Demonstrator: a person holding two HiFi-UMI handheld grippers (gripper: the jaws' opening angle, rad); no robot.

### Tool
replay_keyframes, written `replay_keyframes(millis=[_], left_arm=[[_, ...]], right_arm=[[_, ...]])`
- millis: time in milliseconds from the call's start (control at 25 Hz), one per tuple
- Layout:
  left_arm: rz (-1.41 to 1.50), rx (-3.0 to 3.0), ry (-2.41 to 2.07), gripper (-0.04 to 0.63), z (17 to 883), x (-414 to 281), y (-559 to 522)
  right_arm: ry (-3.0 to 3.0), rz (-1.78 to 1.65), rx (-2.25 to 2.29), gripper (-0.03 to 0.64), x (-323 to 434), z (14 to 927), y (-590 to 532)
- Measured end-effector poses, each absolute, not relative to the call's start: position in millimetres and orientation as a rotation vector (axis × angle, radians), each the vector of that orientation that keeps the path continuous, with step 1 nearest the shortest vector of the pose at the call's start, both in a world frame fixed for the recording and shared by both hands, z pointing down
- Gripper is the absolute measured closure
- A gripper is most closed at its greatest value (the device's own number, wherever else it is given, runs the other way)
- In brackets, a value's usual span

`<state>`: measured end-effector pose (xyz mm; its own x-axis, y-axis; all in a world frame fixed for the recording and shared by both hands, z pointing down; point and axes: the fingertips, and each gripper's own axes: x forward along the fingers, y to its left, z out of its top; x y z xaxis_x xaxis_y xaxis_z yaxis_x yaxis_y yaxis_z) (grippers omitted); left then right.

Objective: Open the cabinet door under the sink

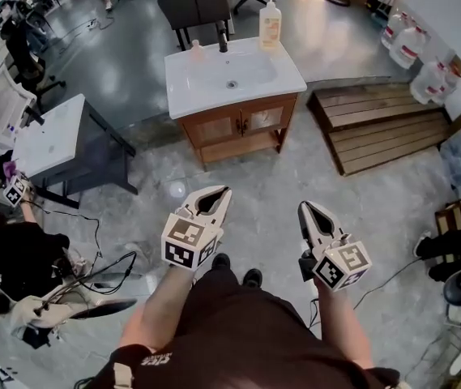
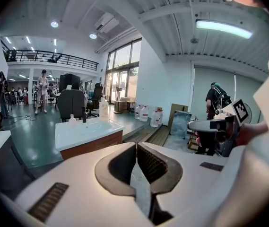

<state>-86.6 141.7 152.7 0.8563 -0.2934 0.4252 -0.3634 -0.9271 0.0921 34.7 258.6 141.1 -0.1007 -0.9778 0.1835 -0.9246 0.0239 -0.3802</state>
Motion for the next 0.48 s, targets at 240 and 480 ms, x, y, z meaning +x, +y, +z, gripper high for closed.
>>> replay_keyframes(millis=[240, 480], left_arm=[[0.614, 2.828, -0.543, 0.571, 178.5, -70.3, 93.2], [0.613, 2.801, -0.555, 0.571, 217.1, -39.0, 1.0]], right_arm=[[2.191, -0.703, -2.021, 0.603, 46.7, 163.5, 211.4], [2.24, -0.745, -2.032, 0.603, 72.9, 190.3, 112.9]])
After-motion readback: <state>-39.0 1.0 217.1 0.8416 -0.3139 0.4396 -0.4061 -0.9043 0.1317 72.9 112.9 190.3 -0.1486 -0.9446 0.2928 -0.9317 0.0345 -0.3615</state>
